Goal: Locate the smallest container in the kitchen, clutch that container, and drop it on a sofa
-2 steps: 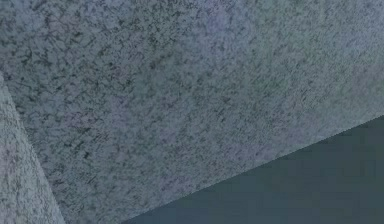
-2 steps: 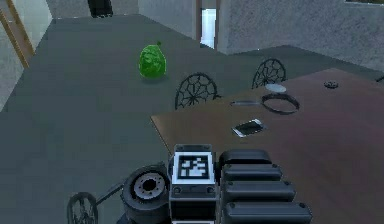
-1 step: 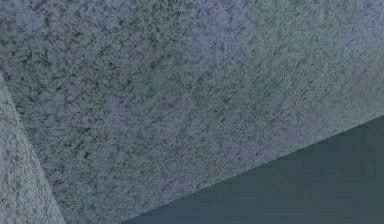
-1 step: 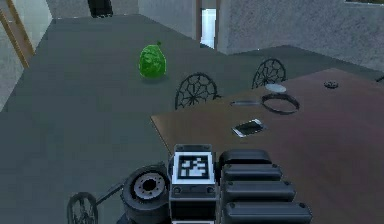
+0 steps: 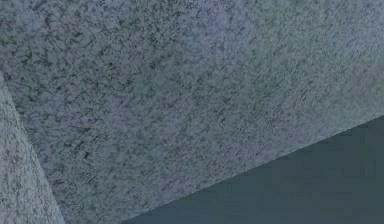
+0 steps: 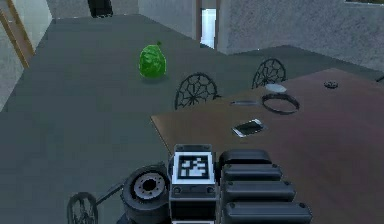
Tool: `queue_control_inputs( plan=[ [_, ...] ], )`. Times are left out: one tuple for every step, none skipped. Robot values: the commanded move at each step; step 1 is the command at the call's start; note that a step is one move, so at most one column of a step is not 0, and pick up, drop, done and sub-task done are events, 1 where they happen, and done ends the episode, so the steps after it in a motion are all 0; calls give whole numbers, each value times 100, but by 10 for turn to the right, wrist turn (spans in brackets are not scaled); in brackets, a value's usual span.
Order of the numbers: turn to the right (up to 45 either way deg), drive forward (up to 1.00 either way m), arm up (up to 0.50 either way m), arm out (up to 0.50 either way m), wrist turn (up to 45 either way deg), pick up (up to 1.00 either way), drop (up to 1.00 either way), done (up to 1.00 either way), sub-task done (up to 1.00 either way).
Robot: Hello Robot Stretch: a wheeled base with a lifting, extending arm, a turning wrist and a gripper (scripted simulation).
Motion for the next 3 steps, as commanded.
queue_control_inputs(
  plan=[
    [450, 0, 0, 0, 0, 0, 0, 0, 0],
    [450, 0, 0, 0, 0, 0, 0, 0, 0],
    [360, 0, 0, 0, 0, 0, 0, 0, 0]
  ],
)
